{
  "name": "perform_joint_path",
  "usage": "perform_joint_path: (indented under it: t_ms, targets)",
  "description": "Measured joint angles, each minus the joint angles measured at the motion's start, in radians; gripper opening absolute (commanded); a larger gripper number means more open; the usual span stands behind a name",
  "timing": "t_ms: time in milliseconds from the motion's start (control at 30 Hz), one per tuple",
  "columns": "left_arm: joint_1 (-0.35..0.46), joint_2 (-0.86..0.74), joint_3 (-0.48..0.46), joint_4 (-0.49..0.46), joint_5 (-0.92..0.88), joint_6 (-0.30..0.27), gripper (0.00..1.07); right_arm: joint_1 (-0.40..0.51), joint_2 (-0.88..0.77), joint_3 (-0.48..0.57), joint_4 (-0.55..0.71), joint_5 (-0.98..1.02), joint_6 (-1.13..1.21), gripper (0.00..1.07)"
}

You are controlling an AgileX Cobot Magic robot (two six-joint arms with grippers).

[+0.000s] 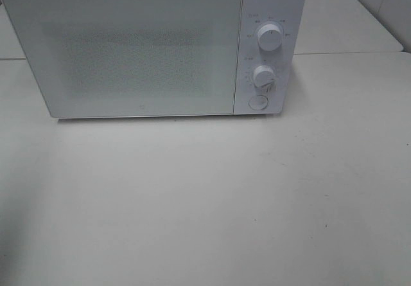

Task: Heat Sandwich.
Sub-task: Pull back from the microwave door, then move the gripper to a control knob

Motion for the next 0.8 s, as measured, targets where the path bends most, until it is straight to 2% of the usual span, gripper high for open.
perform_joint_path:
  t_ms: [100,133,333,800]
  targets:
    - [0.000,-0.071,0.046,0.000,0.011,0.000,0.68,0.000,0.000,0.000,0.000,0.000,0.000,0.51]
    - [0.000,-0.140,0.083,0.000,0.012,-0.001,0.68,0.000,0.000,0.000,0.000,0.000,0.000,0.51]
    - [0.000,-0.312,0.159,0.003,0.009,-0.004,0.68,0.000,0.000,0.000,0.000,0.000,0.000,0.51]
    - [0.000,-0.647,0.228,0.006,-0.087,-0.008,0.68,0.000,0.000,0.000,0.000,0.000,0.000,0.51]
